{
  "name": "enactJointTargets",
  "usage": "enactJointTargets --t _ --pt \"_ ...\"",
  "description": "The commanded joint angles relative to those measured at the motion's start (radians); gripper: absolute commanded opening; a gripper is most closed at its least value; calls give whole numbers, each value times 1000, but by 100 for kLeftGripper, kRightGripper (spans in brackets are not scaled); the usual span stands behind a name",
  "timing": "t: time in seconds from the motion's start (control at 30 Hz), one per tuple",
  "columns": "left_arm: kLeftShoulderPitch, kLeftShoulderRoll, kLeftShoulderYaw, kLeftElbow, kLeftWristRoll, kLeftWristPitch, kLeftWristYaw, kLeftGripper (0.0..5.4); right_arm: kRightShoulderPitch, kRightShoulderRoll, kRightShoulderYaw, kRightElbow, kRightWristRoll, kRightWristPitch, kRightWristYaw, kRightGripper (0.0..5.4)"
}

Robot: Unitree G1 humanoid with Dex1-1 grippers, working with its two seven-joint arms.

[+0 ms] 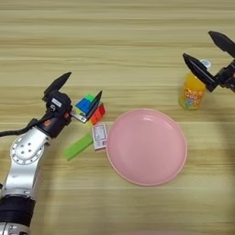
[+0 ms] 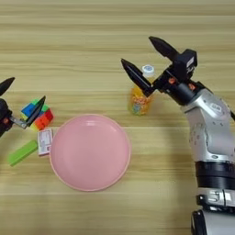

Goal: Move the objects on the table

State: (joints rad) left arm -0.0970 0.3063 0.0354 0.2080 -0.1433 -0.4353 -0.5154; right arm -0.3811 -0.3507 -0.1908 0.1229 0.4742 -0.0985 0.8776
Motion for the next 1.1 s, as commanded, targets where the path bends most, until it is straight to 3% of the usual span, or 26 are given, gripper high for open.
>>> enactJointTargets --t 0.03,0.3,0.83,1.1 --pt "-4 13 5 2 -6 6 -9 540 -15 -37 1 76 -57 -29 -14 539" --pt "-5 11 2 4 -3 4 -6 540 -33 -55 53 221 -162 -21 -60 539" --pt "-2 11 4 4 -4 1 -5 540 -82 -64 79 350 -241 33 -141 539" --pt "-2 11 4 4 -4 0 -4 540 -95 -67 91 409 -275 54 -161 450"
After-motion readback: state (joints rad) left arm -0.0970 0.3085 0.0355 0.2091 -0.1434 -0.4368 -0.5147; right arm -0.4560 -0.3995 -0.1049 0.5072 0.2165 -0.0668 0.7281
